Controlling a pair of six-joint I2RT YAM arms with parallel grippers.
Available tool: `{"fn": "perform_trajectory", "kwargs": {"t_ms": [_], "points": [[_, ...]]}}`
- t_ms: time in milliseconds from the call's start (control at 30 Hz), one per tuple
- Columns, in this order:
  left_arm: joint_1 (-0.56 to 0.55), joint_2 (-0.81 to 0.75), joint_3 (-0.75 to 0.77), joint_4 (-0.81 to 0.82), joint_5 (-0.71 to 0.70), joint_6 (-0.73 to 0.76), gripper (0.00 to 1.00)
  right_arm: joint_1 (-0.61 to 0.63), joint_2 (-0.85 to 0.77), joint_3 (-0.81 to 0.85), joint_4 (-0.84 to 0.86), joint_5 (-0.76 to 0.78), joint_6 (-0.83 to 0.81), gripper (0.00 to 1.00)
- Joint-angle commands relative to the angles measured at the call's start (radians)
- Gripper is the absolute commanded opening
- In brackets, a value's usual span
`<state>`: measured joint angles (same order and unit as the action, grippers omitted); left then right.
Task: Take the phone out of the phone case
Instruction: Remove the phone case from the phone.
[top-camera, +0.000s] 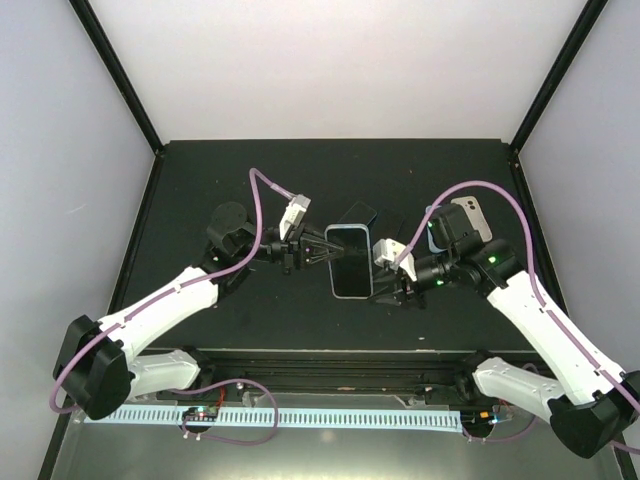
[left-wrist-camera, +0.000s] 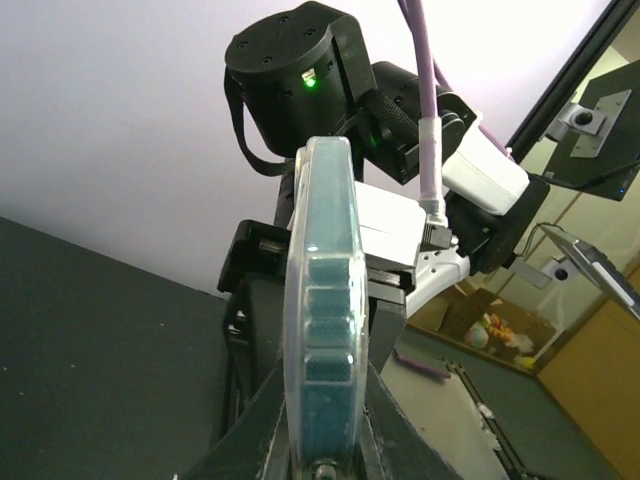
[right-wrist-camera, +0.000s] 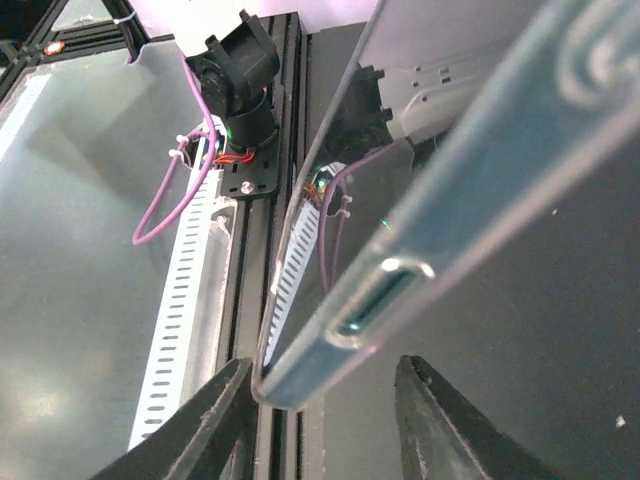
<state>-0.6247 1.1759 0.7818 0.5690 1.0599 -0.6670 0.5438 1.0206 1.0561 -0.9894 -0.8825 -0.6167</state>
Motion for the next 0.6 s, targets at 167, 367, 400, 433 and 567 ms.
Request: {"fn": "perform_trajectory", "kwargs": {"t_ms": [167, 367, 400, 433, 567], "points": [[0.004, -0.018, 0.042, 0.035, 0.056, 0.007, 0.02, 0.01, 0.009, 0.066, -0.002, -0.004, -0.025, 0.23], [0.004, -0.012, 0.055, 0.035, 0.099, -0.012, 0.02, 0.04, 0.006, 0.057, -0.031, 0.072, -0.099, 0.19], [0.004, -0.011, 0.056, 0.045, 0.109, -0.023, 0.01, 0.048, 0.003, 0.054, -0.026, 0.093, -0.107, 0.19], [0.003, -0.008, 0.056, 0.056, 0.118, -0.033, 0.02, 0.061, -0.001, 0.048, -0.018, 0.119, -0.118, 0.19], [0.002, 0.013, 0.059, 0.114, 0.159, -0.095, 0.01, 0.104, -0.018, 0.022, 0.028, 0.231, -0.151, 0.2]]}}
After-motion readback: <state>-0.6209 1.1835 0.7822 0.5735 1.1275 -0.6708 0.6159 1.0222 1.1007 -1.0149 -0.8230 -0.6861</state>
